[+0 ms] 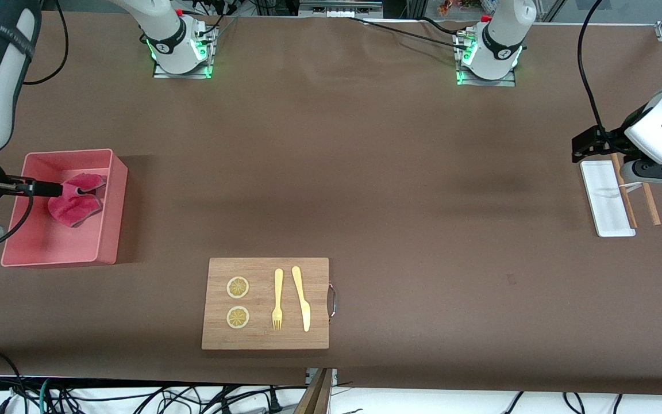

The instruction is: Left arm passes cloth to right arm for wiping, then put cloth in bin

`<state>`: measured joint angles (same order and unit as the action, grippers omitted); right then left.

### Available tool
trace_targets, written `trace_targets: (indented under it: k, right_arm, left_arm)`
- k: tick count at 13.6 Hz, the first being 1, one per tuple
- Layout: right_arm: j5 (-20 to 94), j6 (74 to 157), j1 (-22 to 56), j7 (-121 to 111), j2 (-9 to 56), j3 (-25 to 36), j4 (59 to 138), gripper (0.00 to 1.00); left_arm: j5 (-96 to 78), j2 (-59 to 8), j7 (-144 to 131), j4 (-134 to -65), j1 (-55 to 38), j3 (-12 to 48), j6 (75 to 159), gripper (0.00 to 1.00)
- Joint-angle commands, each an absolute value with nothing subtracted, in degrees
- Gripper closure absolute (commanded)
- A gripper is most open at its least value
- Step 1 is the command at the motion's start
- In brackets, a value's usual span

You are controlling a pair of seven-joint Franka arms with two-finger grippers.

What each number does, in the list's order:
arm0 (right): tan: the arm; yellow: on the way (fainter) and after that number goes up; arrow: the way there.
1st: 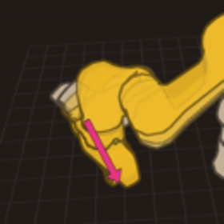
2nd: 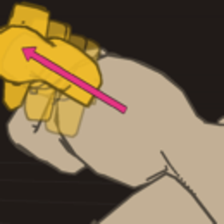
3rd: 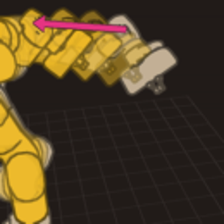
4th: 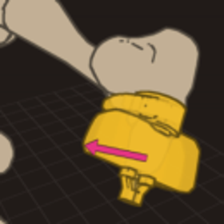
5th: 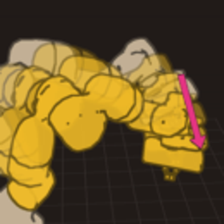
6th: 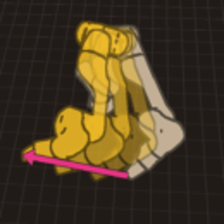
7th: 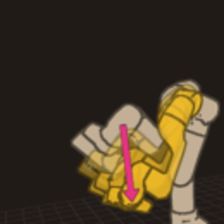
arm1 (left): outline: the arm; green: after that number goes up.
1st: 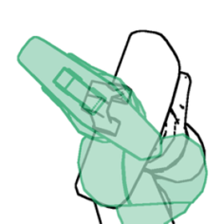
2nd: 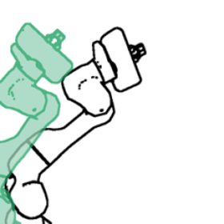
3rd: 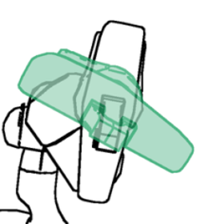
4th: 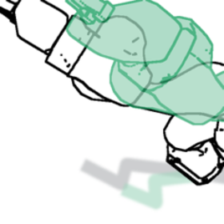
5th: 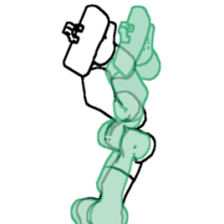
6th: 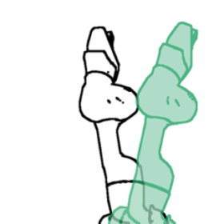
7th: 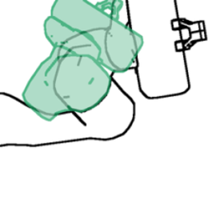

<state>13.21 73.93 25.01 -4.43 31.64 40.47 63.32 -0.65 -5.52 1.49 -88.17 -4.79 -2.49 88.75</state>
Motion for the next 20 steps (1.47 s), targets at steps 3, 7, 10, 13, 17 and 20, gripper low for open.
trace_targets:
  k: [3, 7, 10, 13, 17, 20]
  right_arm:
    - [-0.4, 73.1, 8.0, 0.8, 19.5, 8.7, 68.2, 0.0]
    - [-4.0, 77.4, 2.4, -0.1, 12.2, 1.4, 72.7, 0.0]
    - [-4.0, 81.4, -2.9, 0.1, 7.2, -3.5, 79.7, 0.0]
    - [-1.8, 81.7, -3.4, 1.7, 4.1, -4.4, 84.0, 0.0]
    - [-1.8, 81.1, -3.0, 4.7, 5.4, -4.6, 83.1, 0.0]
    - [-1.7, 81.0, -3.0, 4.6, 6.1, -4.5, 82.0, 0.0]
  left_arm:
    - [-3.3, -6.3, 1.6, -85.5, -2.6, -2.5, 88.2, 0.0]
    - [-3.5, -6.7, 1.5, -84.0, -1.3, -2.5, 88.2, 0.0]
    - [-3.5, -8.2, 2.0, -82.0, -1.1, -2.5, 88.4, 0.0]
    - [-3.6, -10.3, 1.9, -80.6, -1.2, -2.5, 88.4, 0.0]
    - [-3.3, -11.3, 1.4, -79.5, -1.8, -1.9, 88.3, 0.0]
    - [-1.4, -12.0, 1.9, -79.5, -1.9, -2.0, 88.9, 0.0]
